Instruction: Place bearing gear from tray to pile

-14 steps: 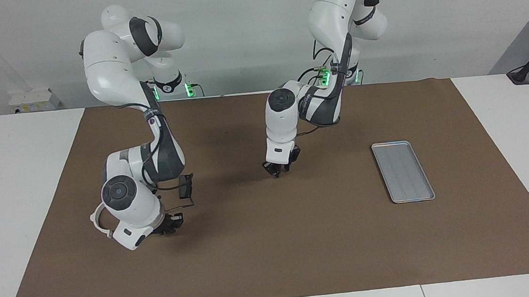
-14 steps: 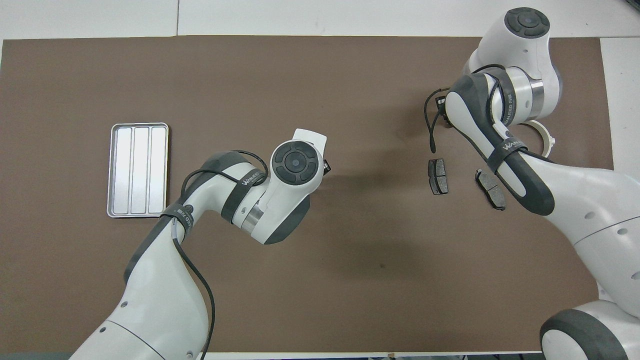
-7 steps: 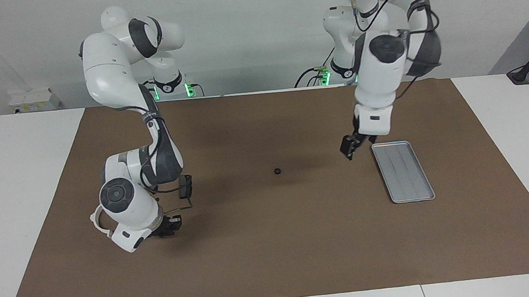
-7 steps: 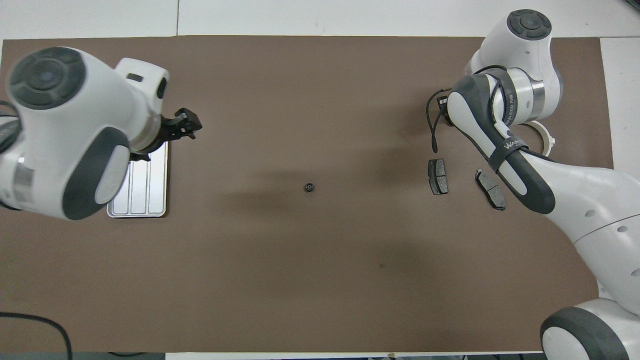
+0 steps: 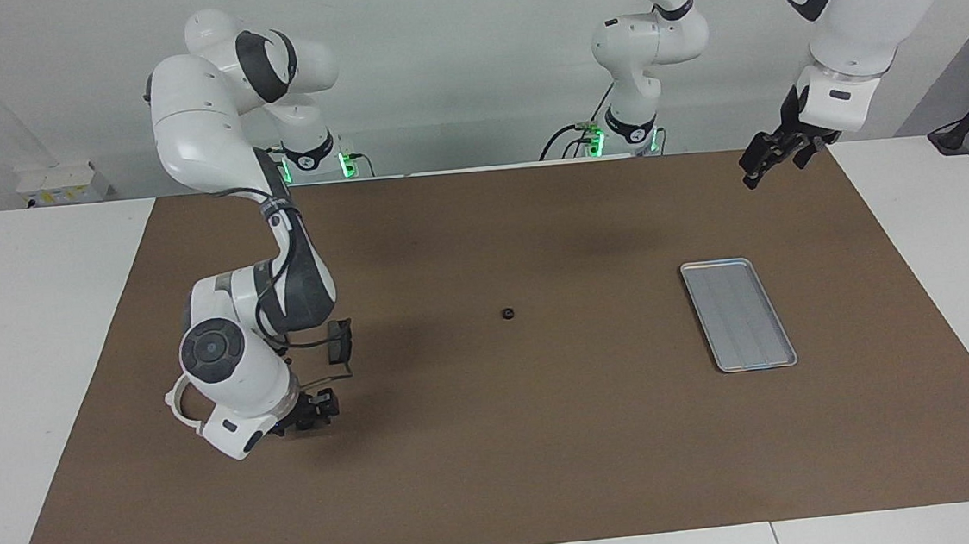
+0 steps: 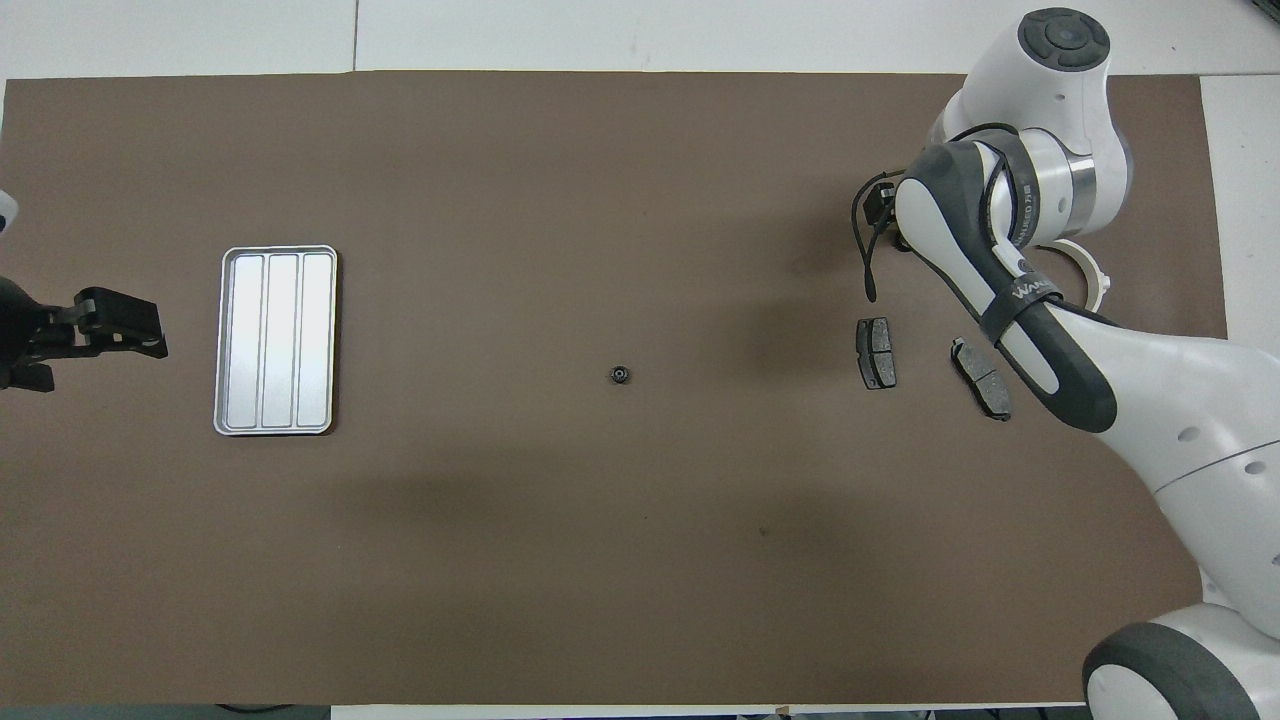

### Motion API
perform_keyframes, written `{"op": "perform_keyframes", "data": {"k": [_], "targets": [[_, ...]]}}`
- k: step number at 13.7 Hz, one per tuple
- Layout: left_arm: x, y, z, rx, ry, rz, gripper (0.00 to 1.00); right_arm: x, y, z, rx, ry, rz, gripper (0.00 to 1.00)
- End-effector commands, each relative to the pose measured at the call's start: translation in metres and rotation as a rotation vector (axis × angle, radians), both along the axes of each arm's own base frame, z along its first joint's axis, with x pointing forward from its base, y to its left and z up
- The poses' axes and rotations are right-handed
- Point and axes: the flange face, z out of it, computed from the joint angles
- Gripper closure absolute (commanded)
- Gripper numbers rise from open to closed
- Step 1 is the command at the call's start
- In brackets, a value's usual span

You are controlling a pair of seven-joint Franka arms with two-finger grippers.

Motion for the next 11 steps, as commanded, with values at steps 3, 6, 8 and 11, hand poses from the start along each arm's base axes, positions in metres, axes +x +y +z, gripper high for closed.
{"op": "perform_keyframes", "data": {"k": [3, 6, 8, 11], "targets": [[-0.008, 0.013, -0.002, -0.011, 0.01, 0.015, 0.0, -0.026, 0.097, 0.06, 0.006, 0.04, -0.219, 0.0], [0.001, 0.016, 0.0, -0.014, -0.052, 0.012, 0.0, -0.046, 0.169, 0.063, 0.005, 0.043, -0.399, 0.0], [0.013, 0.024, -0.001, -0.043, -0.05, 0.024, 0.0, -0.062, 0.217, 0.061, 0.005, 0.039, -0.477, 0.0], [0.025, 0.026, -0.008, -0.052, -0.029, 0.023, 0.0, -0.077, 0.259, 0.04, -0.01, 0.052, -0.55, 0.0]]}}
